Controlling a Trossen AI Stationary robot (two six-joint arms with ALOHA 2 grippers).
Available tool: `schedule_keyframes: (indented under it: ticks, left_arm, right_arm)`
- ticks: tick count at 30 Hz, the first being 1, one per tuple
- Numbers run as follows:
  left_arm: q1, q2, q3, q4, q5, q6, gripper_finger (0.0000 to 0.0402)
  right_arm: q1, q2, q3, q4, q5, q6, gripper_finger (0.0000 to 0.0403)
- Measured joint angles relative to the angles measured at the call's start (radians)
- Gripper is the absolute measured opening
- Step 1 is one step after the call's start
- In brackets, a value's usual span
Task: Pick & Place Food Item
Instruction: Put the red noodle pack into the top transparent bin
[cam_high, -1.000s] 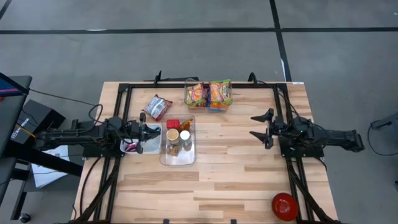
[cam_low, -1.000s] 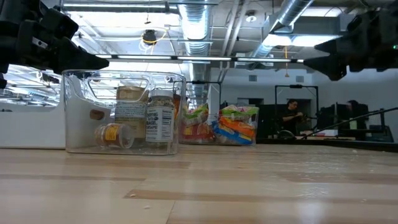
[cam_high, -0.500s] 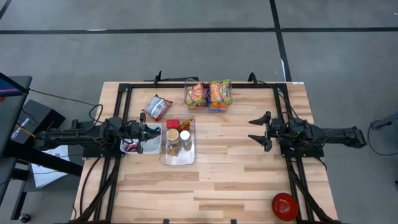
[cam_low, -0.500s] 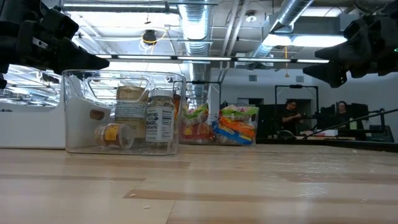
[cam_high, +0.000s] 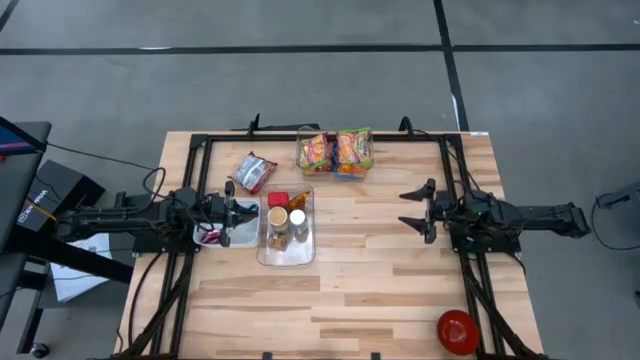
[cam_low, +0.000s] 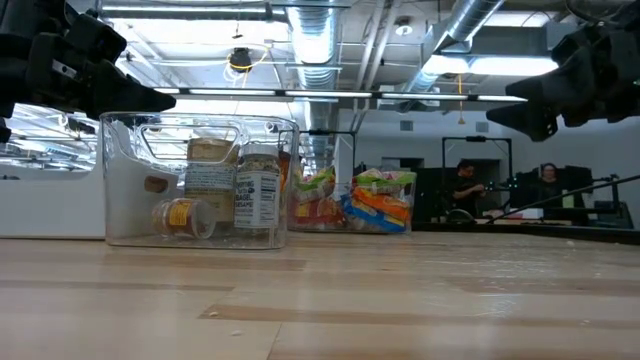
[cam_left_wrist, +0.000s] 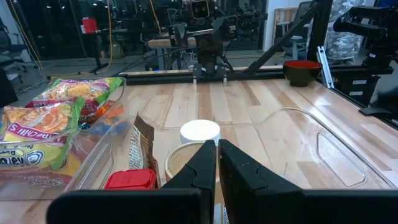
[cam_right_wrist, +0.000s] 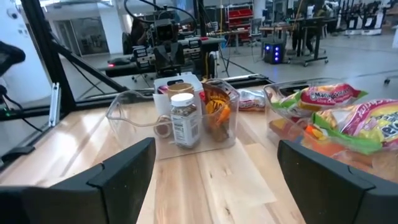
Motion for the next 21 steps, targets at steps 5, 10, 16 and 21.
schedule_keyframes:
  ticks: [5, 10, 16, 21]
  left_arm:
    - [0.000, 0.000, 0.000, 0.000, 0.000, 0.000, 0.0013]
    - [0.000, 0.000, 0.000, 0.000, 0.000, 0.000, 0.0013]
    - [0.000, 0.000, 0.000, 0.000, 0.000, 0.000, 0.0013]
    - [0.000, 0.000, 0.000, 0.005, 0.000, 0.000, 0.0013]
  right_arm:
    - [0.000, 0.000, 0.000, 0.000, 0.000, 0.029, 0.0331]
    - [0.000, 0.000, 0.000, 0.001, 0.001, 0.029, 0.0331]
    - [0.000, 0.000, 0.000, 0.001, 0.001, 0.029, 0.0331]
    - [0.000, 0.000, -0.001, 0.002, 0.002, 0.029, 0.0331]
